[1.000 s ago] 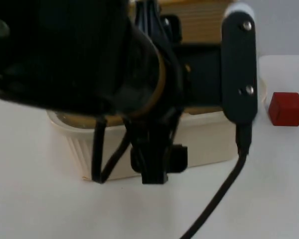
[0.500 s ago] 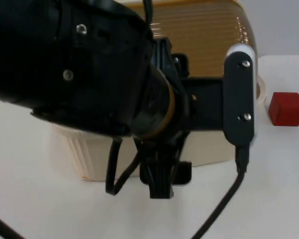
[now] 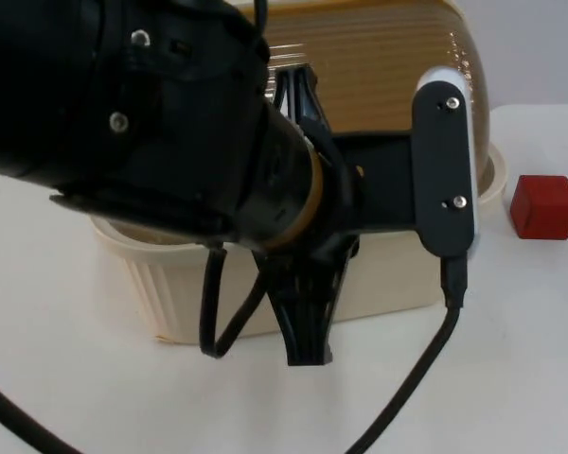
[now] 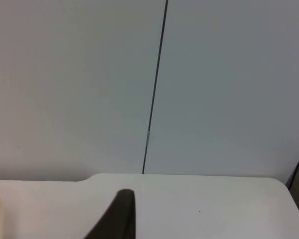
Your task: Open the box lid with the left hand, place the block into the box with the right hand, then close the box lid with the left hand.
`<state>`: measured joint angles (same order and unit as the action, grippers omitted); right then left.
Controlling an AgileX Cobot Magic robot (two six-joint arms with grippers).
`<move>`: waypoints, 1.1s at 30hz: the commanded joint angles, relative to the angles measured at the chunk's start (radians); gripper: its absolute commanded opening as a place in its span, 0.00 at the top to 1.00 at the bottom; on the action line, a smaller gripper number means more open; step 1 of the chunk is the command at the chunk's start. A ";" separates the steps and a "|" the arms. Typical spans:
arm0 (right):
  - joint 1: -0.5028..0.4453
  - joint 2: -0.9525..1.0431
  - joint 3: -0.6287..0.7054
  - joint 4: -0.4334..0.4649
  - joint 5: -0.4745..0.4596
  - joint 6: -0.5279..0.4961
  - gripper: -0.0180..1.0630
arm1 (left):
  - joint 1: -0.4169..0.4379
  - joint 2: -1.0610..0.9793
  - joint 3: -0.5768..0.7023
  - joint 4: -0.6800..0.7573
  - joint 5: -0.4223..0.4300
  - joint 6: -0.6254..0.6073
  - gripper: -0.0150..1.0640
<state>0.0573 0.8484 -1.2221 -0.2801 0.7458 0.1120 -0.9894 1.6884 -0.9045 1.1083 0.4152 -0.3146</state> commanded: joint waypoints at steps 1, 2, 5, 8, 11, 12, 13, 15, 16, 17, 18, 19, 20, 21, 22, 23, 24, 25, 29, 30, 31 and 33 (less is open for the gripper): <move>0.002 -0.003 -0.003 -0.005 -0.003 -0.007 0.06 | 0.002 -0.003 0.002 0.007 -0.013 -0.017 0.99; 0.002 -0.003 -0.003 -0.005 -0.003 -0.007 0.06 | 0.002 -0.003 0.002 0.007 -0.013 -0.017 0.99; 0.002 -0.003 -0.003 -0.005 -0.003 -0.007 0.06 | 0.014 -0.003 0.002 0.013 -0.043 -0.017 0.99; 0.002 -0.003 -0.003 -0.005 -0.003 -0.007 0.06 | 0.035 0.002 -0.002 0.005 -0.059 -0.024 0.99; 0.002 -0.003 -0.003 -0.005 -0.003 -0.007 0.06 | 0.073 0.013 -0.008 -0.002 -0.044 -0.024 0.99; 0.002 -0.003 -0.003 -0.005 -0.003 -0.007 0.06 | 0.079 0.015 -0.011 -0.002 -0.035 -0.024 0.99; 0.002 -0.003 -0.003 -0.005 -0.003 -0.007 0.06 | 0.084 0.018 -0.011 -0.002 -0.036 -0.024 0.99; 0.002 -0.003 -0.003 -0.005 -0.003 -0.007 0.06 | 0.084 0.018 -0.011 -0.002 -0.036 -0.024 0.99; 0.002 -0.003 -0.003 -0.005 -0.003 -0.007 0.06 | 0.084 0.018 -0.011 -0.002 -0.038 -0.024 0.99; 0.002 -0.003 -0.003 -0.005 -0.003 -0.007 0.06 | 0.084 0.018 -0.011 -0.002 -0.040 -0.024 0.99; 0.002 -0.003 -0.003 -0.005 -0.003 -0.007 0.06 | 0.084 0.018 -0.011 -0.007 -0.042 -0.024 0.99; 0.002 -0.003 -0.003 -0.005 -0.005 -0.007 0.06 | 0.084 0.018 -0.011 -0.010 -0.044 -0.024 0.99; 0.002 -0.003 -0.003 -0.005 -0.005 -0.007 0.06 | 0.084 0.018 -0.011 -0.010 -0.044 -0.024 0.99; 0.002 -0.003 -0.003 -0.005 -0.007 -0.007 0.06 | 0.084 0.018 -0.011 -0.026 -0.049 -0.021 0.99; 0.002 -0.003 -0.003 -0.005 -0.010 -0.007 0.06 | 0.084 0.018 -0.011 -0.030 -0.049 -0.014 0.99; 0.002 -0.003 -0.003 -0.005 -0.010 -0.007 0.06 | 0.084 0.018 -0.011 -0.050 -0.056 0.011 0.99; 0.002 -0.003 -0.003 -0.005 -0.010 -0.007 0.06 | 0.084 0.018 -0.011 -0.081 -0.064 0.042 0.99; 0.002 -0.003 -0.003 -0.005 -0.010 -0.007 0.06 | 0.084 0.018 -0.011 -0.081 -0.064 0.042 0.99; 0.002 -0.003 -0.003 -0.005 -0.010 -0.007 0.06 | 0.084 0.018 -0.011 -0.156 -0.083 0.129 0.99; 0.002 -0.003 -0.003 -0.005 -0.010 -0.007 0.06 | 0.084 0.018 -0.011 -0.151 -0.080 0.127 0.99; 0.002 -0.003 -0.003 -0.005 -0.010 -0.007 0.06 | 0.084 0.018 -0.011 -0.139 -0.076 0.127 0.99; 0.002 -0.003 -0.003 -0.005 -0.010 -0.007 0.06 | 0.084 0.018 -0.011 -0.129 -0.076 0.127 0.99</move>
<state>0.0573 0.8484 -1.2221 -0.2811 0.7458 0.1120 -0.9073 1.7038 -0.9090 0.9819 0.3410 -0.1904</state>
